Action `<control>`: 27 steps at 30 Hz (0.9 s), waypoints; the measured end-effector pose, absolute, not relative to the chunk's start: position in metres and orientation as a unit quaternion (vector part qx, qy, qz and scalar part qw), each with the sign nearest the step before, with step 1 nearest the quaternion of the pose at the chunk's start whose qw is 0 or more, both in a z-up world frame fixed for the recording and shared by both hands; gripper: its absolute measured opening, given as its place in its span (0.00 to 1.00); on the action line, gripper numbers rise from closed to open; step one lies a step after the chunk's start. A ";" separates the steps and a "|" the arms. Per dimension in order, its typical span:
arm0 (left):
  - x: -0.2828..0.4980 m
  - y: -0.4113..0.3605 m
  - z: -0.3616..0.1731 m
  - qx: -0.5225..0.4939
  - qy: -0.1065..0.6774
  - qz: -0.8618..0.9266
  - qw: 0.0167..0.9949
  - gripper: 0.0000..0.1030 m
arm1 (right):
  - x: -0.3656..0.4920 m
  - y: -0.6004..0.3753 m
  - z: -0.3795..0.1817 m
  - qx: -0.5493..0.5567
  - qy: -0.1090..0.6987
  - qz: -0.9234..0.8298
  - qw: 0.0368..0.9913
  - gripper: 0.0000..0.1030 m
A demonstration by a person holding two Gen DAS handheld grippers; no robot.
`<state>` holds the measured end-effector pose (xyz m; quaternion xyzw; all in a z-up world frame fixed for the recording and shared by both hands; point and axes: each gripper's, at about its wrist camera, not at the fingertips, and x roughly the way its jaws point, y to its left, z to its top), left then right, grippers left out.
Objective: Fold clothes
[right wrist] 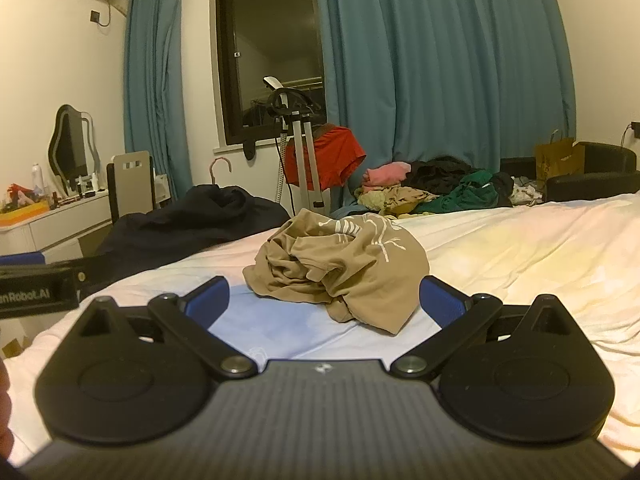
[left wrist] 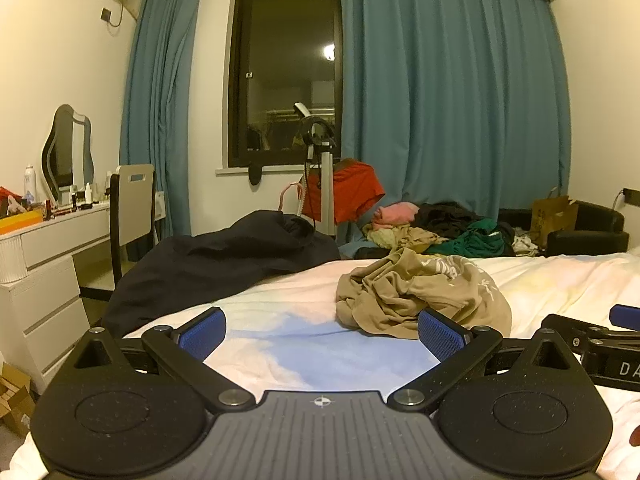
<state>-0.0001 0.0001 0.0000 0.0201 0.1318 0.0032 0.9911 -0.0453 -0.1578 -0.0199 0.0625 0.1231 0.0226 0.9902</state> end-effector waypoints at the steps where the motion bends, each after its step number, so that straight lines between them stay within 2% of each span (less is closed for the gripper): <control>1: -0.001 0.001 0.000 0.019 0.133 0.004 0.991 1.00 | -0.046 -0.158 -0.019 0.062 0.123 0.023 0.990 1.00; 27: -0.003 0.007 0.000 0.005 0.140 -0.005 0.990 1.00 | -0.051 -0.158 -0.012 0.072 0.132 0.019 0.988 1.00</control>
